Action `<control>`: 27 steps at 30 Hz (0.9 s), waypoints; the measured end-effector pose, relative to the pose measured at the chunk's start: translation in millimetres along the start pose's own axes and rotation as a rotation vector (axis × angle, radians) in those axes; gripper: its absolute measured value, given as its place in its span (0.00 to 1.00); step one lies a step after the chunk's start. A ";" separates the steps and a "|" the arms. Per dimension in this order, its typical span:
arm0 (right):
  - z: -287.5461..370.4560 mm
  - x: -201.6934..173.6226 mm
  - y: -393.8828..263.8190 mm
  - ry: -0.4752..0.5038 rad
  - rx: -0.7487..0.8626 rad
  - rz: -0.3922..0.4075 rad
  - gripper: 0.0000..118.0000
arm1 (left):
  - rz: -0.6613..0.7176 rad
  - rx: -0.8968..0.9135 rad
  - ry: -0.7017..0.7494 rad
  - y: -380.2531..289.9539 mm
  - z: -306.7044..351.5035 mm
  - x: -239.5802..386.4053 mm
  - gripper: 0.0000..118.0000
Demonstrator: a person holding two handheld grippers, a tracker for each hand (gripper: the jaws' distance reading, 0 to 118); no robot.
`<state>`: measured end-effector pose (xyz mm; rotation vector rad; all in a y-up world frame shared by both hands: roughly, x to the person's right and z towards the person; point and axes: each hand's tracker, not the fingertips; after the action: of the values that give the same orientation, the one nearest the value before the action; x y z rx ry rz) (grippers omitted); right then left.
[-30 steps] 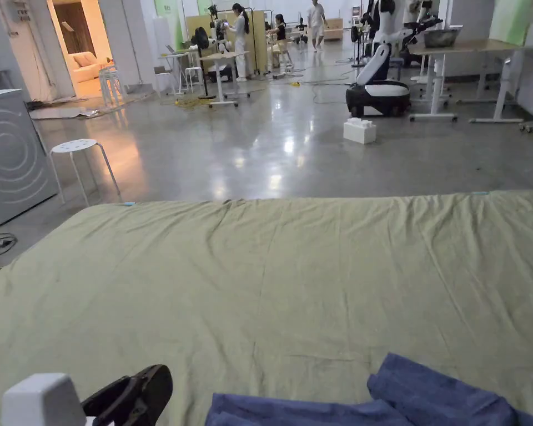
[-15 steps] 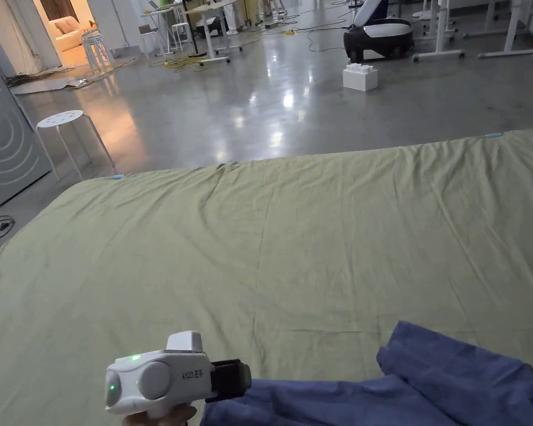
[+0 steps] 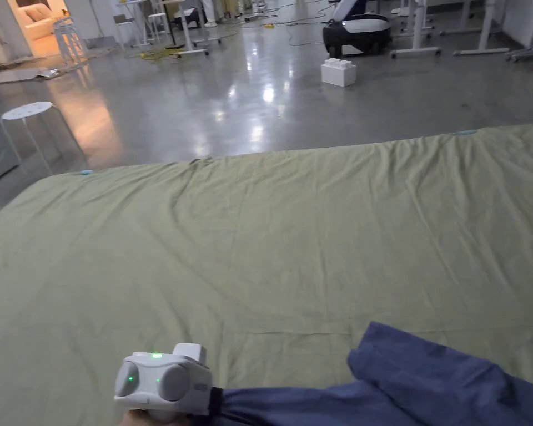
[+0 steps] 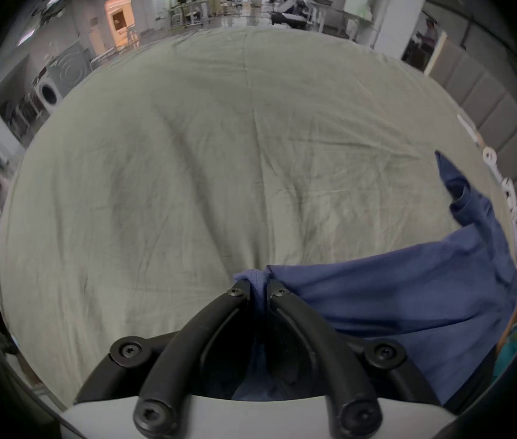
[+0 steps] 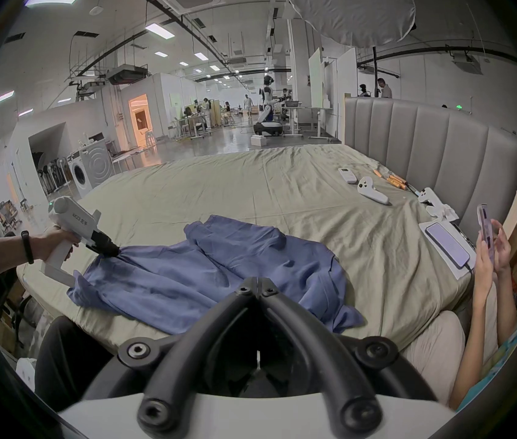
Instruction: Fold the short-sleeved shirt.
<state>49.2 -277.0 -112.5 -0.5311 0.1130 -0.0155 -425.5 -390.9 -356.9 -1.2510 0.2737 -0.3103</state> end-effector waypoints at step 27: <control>-366.4 29.8 87.8 0.149 -0.604 0.299 0.43 | 0.129 -0.026 -0.470 28.9 -24.1 -10.3 0.07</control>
<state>36.7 -387.5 -473.7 -1.1123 0.3473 0.2791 -441.6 -400.1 -391.2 -1.2866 -0.0463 0.1016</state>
